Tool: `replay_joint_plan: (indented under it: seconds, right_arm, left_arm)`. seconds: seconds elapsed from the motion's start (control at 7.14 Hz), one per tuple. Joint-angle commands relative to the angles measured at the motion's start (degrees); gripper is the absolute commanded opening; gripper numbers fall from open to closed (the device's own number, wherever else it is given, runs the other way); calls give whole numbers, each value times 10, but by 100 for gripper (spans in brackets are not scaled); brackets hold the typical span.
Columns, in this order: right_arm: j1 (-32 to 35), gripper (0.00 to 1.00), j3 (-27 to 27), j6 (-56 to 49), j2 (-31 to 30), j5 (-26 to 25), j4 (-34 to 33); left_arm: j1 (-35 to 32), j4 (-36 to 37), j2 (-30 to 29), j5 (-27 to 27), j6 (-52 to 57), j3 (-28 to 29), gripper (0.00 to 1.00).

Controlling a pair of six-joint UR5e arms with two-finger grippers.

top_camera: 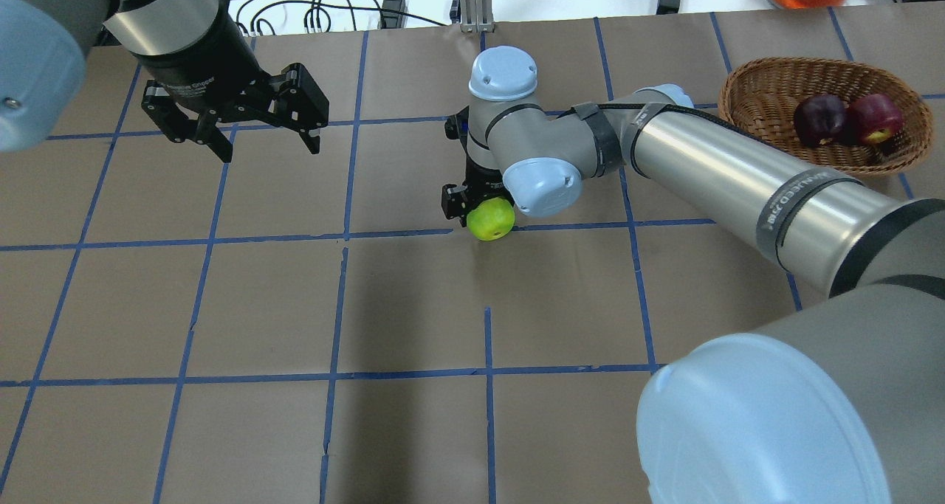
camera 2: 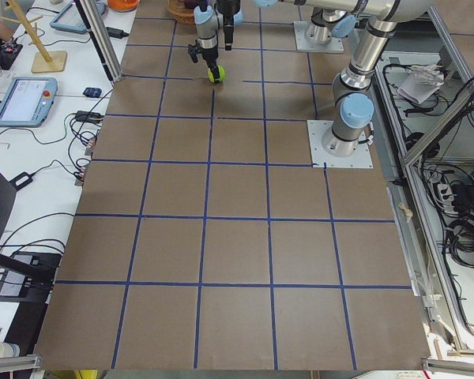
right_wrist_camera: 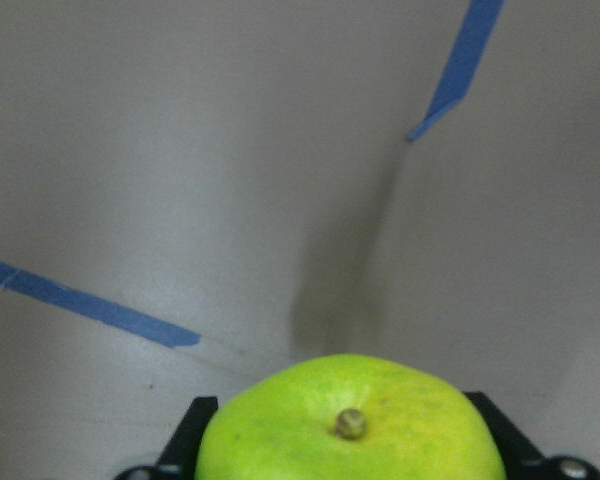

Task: Put all apples into basket
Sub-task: 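Carry the green apple to the basket and open the right gripper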

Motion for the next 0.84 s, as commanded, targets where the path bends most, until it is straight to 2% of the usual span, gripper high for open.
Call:
replay_joint_plan:
  seconds: [0.0,0.28,0.42,0.56,0.7]
  right_arm:
    - [-74,0,-22,0,-70,-1,76]
    - [-193,0,-141,-11,-74,-3,209]
    - [-242,0,-173,-42,-58,-34,227]
    - [-288,0,-188,-88,-31,-92,221]
    - [-324,0,-185,-123,-15,-98,192]
  left_arm:
    - [1,0,1,0,0,0,100]
    - [2,0,1,0,0,0,100]
    - [2,0,1,0,0,0,100]
    - [2,0,1,0,0,0,100]
    - [2,0,1,0,0,0,100]
